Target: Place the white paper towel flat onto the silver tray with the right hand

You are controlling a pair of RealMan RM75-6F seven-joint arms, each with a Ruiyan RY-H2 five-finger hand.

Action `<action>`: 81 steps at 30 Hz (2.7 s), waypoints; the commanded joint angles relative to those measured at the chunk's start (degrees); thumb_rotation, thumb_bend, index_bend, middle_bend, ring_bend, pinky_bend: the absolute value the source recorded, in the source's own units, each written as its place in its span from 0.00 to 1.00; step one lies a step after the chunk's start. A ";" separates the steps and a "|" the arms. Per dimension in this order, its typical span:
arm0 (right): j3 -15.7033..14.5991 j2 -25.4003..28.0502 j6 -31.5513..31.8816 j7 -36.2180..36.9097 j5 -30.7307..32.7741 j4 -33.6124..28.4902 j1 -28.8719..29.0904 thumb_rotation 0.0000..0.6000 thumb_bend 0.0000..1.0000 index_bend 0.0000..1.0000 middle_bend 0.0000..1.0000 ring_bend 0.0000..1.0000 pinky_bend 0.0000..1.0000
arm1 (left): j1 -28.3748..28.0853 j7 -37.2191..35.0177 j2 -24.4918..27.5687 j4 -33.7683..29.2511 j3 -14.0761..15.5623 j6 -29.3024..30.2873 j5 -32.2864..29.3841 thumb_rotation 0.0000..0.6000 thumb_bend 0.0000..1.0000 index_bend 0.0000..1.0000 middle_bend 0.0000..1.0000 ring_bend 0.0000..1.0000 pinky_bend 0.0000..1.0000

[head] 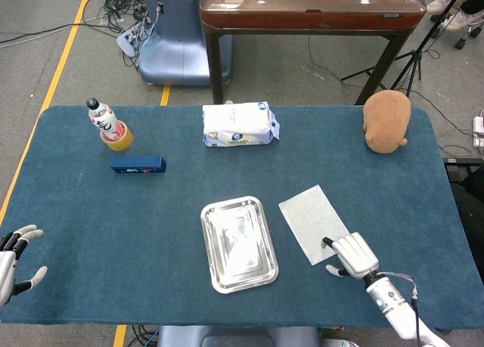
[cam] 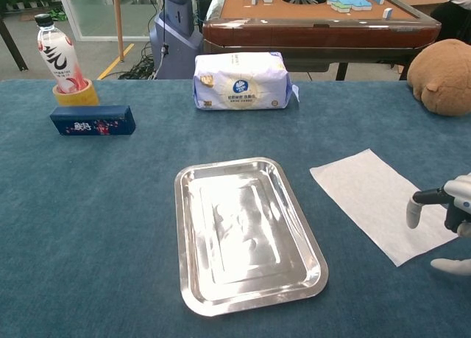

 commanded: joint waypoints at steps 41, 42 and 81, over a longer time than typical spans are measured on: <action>0.64 -5.92 0.34 0.57 1.11 6.75 0.86 1.00 0.29 0.44 1.00 1.00 1.00 | 0.31 -0.64 0.39 -0.02 -0.07 0.45 0.19 1.00 0.23 0.26 0.22 0.20 0.46; 0.67 -6.05 0.40 0.70 1.09 6.86 0.88 1.00 0.30 0.44 1.00 1.00 1.00 | 0.30 -0.63 0.41 -0.04 -0.09 0.44 0.17 1.00 0.23 0.26 0.22 0.20 0.46; 1.43 -6.42 0.63 3.15 3.02 4.75 0.97 1.00 0.47 0.45 1.00 1.00 1.00 | 0.30 -0.63 0.41 -0.10 -0.14 0.37 0.12 1.00 0.23 0.26 0.22 0.20 0.46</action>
